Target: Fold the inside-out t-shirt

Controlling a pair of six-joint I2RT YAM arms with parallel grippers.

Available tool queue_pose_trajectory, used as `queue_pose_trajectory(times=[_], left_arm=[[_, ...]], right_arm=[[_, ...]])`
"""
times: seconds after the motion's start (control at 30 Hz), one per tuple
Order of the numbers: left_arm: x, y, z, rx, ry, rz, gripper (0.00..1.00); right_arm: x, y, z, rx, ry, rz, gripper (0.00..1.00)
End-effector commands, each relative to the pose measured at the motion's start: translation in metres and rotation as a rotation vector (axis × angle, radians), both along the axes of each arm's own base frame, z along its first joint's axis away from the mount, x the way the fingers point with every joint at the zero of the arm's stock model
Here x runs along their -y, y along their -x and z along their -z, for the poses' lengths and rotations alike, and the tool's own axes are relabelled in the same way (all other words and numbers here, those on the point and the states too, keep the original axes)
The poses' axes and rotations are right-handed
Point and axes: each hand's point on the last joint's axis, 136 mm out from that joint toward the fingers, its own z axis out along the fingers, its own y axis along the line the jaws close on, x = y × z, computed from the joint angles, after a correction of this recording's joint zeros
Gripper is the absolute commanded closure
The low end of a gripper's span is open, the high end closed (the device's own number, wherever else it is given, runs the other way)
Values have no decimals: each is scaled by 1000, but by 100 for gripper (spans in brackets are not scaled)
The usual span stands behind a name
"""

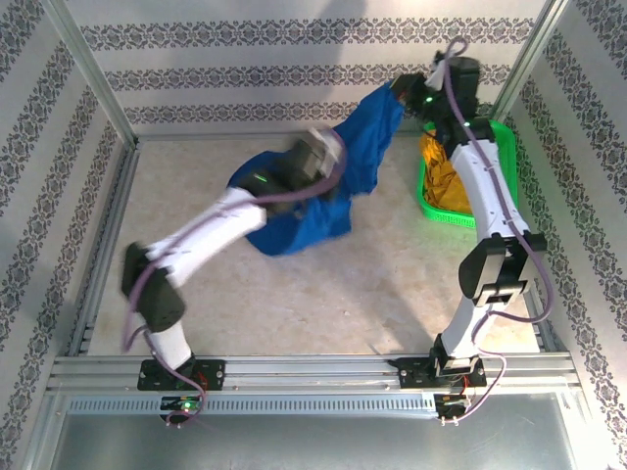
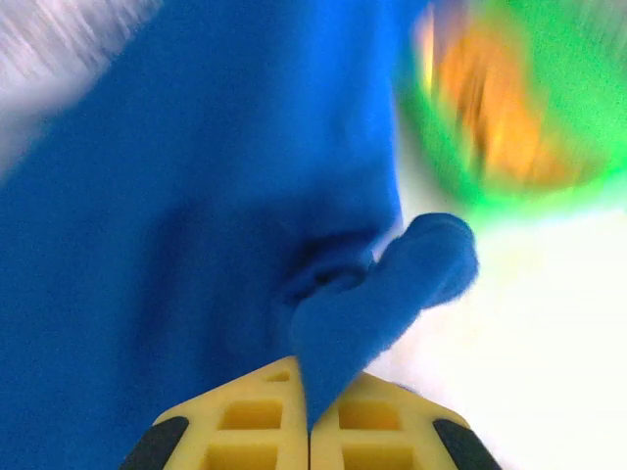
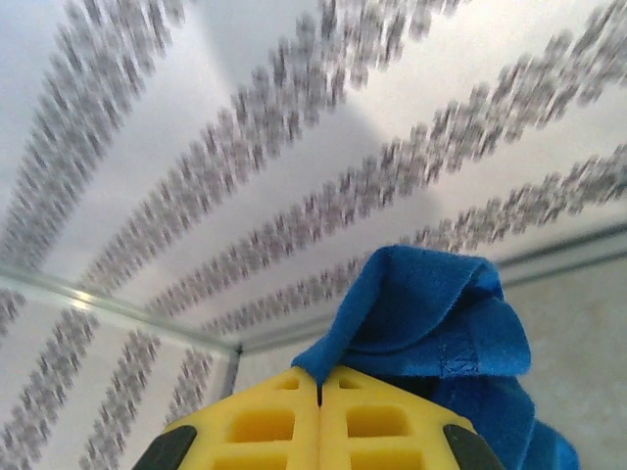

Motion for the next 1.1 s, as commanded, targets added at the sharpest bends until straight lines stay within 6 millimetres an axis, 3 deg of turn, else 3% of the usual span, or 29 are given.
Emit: queue_pose_trajectory(times=[0.0,0.1,0.2,0.3,0.4,0.57,0.63,0.73,0.97,1.07], left_arm=[[-82,10,-168,270,323,-108,100],[-117,26,-233,378,434,-123,100],[-131,52,-276,464,502,-109,100],[-146,70,-300,531,536,-139,100],[-157,79,-316,578,576,-153,100],[-165,81,-323,606,582,-175,100],[-169,75,-319,599,568,-204,100],[-180,54,-301,563,546,-273,100],[-211,-48,-209,314,545,-398,100],[-230,-81,-198,277,577,-438,100]], right_arm=[[14,48,-118,246,-94,-12,100],[17,97,-178,383,-115,-16,100],[22,151,-224,509,-116,9,100],[30,195,-258,612,-109,52,100],[39,227,-279,689,-103,102,100],[47,258,-297,766,-100,161,100],[48,254,-294,755,-94,167,100],[46,223,-267,669,-93,154,100],[35,114,-159,366,-127,88,100],[22,81,-141,309,-182,28,100]])
